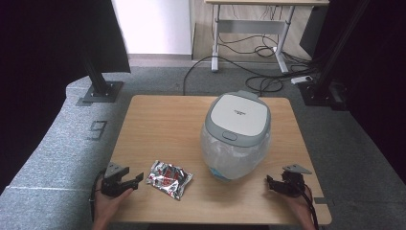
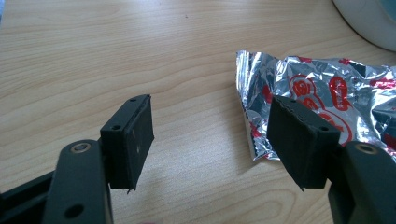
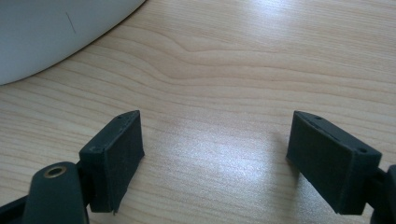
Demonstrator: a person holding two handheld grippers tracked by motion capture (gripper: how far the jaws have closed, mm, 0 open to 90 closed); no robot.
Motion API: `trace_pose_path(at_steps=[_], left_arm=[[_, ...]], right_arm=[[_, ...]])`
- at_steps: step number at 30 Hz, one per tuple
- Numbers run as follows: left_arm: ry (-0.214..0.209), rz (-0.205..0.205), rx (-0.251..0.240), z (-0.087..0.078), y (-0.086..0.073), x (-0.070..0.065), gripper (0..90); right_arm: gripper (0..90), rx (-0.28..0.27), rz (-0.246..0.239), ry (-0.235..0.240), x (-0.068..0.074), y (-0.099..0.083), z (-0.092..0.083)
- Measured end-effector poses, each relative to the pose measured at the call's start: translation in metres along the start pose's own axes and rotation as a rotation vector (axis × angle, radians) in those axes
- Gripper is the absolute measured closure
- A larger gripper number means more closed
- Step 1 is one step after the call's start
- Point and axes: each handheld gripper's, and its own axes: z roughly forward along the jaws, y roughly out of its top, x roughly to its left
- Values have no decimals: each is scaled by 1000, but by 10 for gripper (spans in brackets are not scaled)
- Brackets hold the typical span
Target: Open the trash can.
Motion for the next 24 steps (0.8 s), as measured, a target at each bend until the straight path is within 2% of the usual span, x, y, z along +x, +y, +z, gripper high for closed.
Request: trace_pose_path(at_steps=[5, 7, 8, 9, 12, 13, 14, 15, 16, 18, 21, 22, 24], left_arm=[[-3, 6, 8, 1, -1, 0, 315], [-6, 9, 8, 1, -1, 0, 319], [-9, 11, 8, 1, -1, 0, 319], [-9, 11, 8, 1, -1, 0, 319], [-9, 11, 11, 2, -1, 0, 319], [-9, 11, 11, 2, -1, 0, 319], [-9, 13, 13, 3, -1, 0, 319], [-9, 13, 13, 3, -1, 0, 319], [-8, 14, 14, 3, -1, 0, 319], [-8, 19, 18, 4, -2, -1, 314], [-11, 22, 17, 5, -2, -3, 313], [-11, 26, 18, 5, -2, -3, 312], [-14, 31, 24, 6, -2, -4, 312]], right_arm=[[228, -4, -8, 8, 0, 0, -1], [258, -3, -15, 14, 0, 0, -2], [302, -11, -32, 17, 0, 1, -4], [302, -11, -32, 17, 0, 1, -4], [413, -49, -42, 37, -1, 3, -11], [413, -49, -42, 37, -1, 3, -11], [505, -78, -47, 55, -1, 5, -17], [542, -97, -46, 67, -1, 6, -20], [542, -97, -46, 67, -1, 6, -20], [617, -145, -56, 83, 0, 9, -30], [669, -169, -59, 90, 0, 11, -35], [730, -190, -50, 116, 1, 13, -39], [802, -209, -65, 128, 2, 15, -43]])
